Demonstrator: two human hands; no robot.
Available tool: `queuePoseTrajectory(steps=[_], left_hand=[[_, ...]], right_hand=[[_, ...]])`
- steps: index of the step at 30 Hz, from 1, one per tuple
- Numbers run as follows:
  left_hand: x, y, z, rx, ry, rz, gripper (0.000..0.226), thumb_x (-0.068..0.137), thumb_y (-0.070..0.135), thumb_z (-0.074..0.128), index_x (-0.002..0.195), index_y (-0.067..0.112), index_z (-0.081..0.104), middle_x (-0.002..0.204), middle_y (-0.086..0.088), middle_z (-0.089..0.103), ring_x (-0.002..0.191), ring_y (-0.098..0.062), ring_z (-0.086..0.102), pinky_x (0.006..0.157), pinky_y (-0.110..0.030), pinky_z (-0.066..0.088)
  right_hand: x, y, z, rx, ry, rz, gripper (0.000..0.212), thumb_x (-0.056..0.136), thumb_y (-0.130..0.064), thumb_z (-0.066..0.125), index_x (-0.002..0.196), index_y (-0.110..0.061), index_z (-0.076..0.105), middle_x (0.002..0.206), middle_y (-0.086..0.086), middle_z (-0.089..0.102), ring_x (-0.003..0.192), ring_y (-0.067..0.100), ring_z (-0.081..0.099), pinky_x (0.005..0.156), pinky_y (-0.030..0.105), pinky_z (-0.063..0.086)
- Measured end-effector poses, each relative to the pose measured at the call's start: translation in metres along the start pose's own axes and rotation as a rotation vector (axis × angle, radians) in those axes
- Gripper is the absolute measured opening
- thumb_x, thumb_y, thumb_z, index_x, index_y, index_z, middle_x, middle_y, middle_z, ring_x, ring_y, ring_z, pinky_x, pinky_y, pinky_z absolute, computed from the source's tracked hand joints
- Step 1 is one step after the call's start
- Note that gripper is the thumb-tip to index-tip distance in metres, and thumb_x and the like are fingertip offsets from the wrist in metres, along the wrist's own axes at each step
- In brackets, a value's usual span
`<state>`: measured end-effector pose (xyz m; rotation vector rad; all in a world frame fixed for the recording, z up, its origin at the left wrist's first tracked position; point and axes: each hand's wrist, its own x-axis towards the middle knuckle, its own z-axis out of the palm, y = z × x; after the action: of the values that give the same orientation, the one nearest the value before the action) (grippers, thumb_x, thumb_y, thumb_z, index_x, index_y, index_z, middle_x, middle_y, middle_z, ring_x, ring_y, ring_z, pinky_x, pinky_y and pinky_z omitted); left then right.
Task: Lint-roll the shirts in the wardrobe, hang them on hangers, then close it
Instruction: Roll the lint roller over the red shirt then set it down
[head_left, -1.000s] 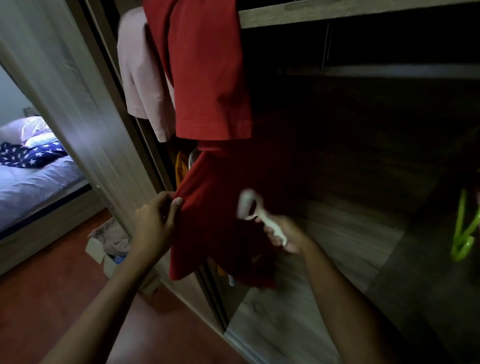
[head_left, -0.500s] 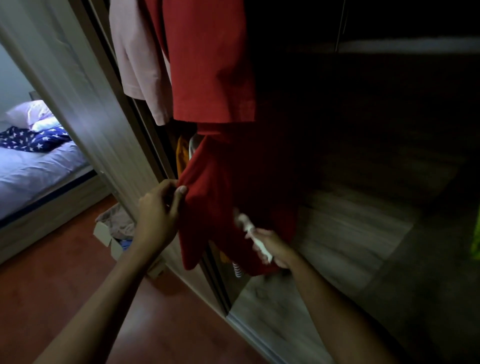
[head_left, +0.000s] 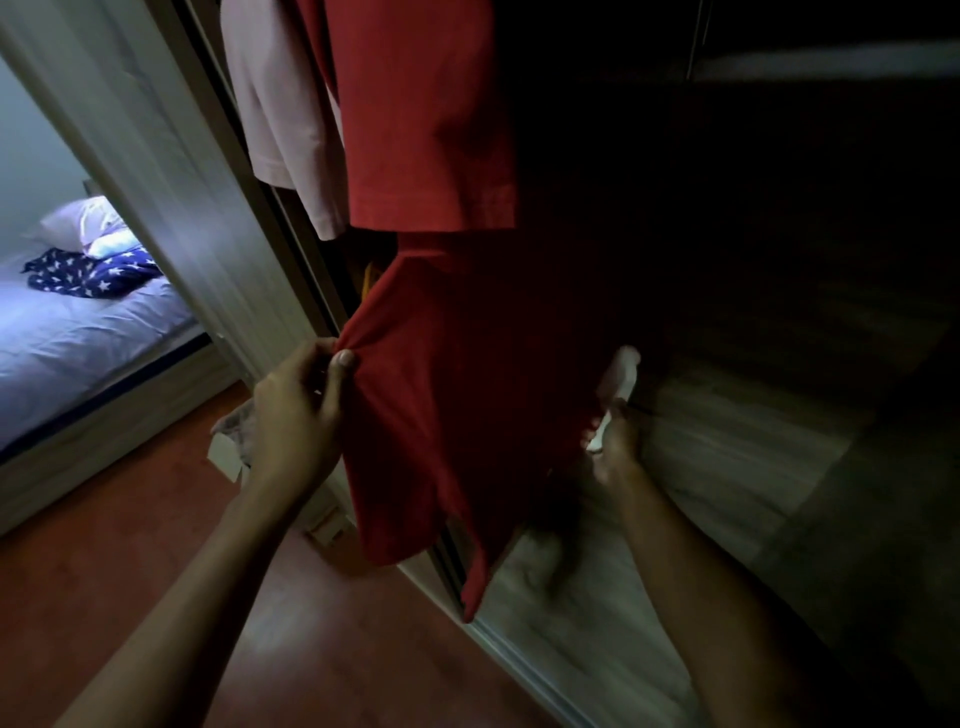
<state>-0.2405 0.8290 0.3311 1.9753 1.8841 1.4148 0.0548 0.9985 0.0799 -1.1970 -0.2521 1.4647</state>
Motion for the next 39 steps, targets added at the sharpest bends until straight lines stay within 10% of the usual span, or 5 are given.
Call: queuePoseTrajectory(steps=[14,25,35,39], left_hand=[[-0.002,0.004,0.0,-0.047,0.038,-0.047,0.016,0.102,0.026,0.049,0.107,0.018,0.063,0.097,-0.001,0.067,0.089,-0.018,0.068,0.073,-0.038,0.058],[-0.014,0.011,0.001,-0.045,-0.148,-0.006,0.016,0.1,0.026,0.056,0.095,0.019,0.068,0.08,0.0,0.071,0.071,-0.016,0.068,0.062,-0.042,0.058],[-0.014,0.019,0.001,-0.041,-0.156,0.028,0.018,0.1,0.024,0.055,0.093,0.015,0.069,0.078,-0.001,0.07,0.067,-0.008,0.066,0.059,-0.033,0.056],[-0.018,0.023,-0.002,-0.063,-0.17,-0.004,0.018,0.1,0.024,0.054,0.093,0.015,0.068,0.08,0.003,0.07,0.069,-0.001,0.066,0.058,-0.019,0.052]], right_hand=[[-0.102,0.097,0.008,-0.917,-0.535,0.144,0.037,0.098,-0.047,0.053,0.113,-0.017,0.069,0.062,-0.003,0.046,0.035,0.006,0.033,0.035,0.016,0.023],[-0.136,-0.06,0.061,0.01,-0.062,-0.372,0.025,0.102,-0.042,0.047,0.118,-0.027,0.059,0.059,-0.006,0.042,0.041,0.007,0.035,0.039,0.022,0.026],[-0.217,0.009,0.027,-0.782,-0.808,-0.29,0.025,0.101,-0.029,0.057,0.103,-0.006,0.067,0.053,-0.012,0.041,0.038,-0.001,0.033,0.037,0.016,0.025],[-0.209,0.0,0.02,-0.839,-0.827,-0.231,0.026,0.101,-0.036,0.056,0.102,-0.014,0.071,0.054,-0.004,0.042,0.035,0.006,0.032,0.037,0.018,0.024]])
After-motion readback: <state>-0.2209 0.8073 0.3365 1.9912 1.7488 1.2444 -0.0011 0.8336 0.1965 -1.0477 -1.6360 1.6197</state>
